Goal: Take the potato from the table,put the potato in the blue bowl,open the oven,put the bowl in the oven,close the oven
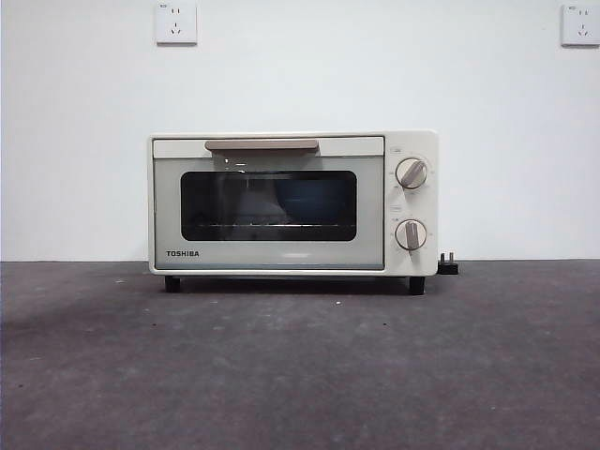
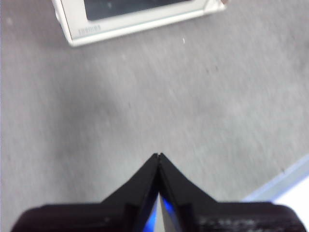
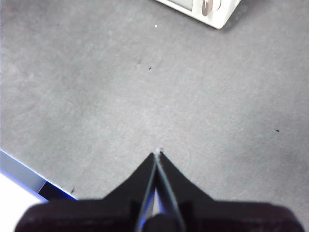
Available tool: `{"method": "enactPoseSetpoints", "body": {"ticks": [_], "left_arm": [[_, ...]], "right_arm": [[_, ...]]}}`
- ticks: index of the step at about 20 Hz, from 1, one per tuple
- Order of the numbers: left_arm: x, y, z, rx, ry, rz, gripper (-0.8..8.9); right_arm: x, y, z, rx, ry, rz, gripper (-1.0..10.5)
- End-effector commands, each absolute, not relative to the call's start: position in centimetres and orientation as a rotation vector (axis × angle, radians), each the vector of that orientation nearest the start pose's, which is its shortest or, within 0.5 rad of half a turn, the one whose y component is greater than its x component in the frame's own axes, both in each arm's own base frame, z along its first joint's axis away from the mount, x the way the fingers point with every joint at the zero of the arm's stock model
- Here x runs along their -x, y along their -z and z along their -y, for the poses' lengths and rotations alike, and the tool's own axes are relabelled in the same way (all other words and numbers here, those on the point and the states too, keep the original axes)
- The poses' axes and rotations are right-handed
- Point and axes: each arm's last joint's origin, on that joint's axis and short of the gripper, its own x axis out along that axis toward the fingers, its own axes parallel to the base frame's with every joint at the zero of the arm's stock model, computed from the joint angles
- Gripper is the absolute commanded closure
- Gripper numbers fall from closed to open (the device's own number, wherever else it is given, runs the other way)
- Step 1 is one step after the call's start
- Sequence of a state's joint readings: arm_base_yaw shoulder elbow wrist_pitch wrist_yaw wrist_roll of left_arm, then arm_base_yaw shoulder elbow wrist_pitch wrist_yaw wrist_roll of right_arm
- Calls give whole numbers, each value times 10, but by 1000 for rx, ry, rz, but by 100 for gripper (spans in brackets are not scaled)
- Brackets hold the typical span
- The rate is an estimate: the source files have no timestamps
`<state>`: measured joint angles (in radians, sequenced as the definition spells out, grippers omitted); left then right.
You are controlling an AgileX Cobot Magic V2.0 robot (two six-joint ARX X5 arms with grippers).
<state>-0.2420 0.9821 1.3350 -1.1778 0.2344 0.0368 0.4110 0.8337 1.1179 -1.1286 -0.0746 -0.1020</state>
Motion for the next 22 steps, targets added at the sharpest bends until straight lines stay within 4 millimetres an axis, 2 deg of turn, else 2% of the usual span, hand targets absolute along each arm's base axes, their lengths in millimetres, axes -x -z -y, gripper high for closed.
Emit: {"method": "enactPoseSetpoints", "body": {"ticks": [1,5,7,9,12,17,19,22], "left_arm": [[-137,-402,38,-60,462,-724,818],[-119,-416,25,-90,405,-364,818],[-109,-405,20,-96,362,-178,818],[-101,-376,15,-103,318,-44,818],[-97,-321,10,-110,252,44,818],[-97,-230,5,-101,114,-53,818],[-98,-203,5,-95,113,-88,818],[-97,-179,5,-72,108,-104,818]], "right_arm": [[-117,-349,-53,247,-499,-831,947],[-125,-346,-57,252,-498,-864,947],[-128,-344,-58,255,-498,-881,947],[-132,-342,-60,258,-497,-897,947],[-136,-339,-61,261,-497,-915,947],[-139,-337,-63,263,-496,-929,947],[-140,-337,-63,263,-496,-931,947],[-140,-337,-63,263,-496,-932,947]]}}
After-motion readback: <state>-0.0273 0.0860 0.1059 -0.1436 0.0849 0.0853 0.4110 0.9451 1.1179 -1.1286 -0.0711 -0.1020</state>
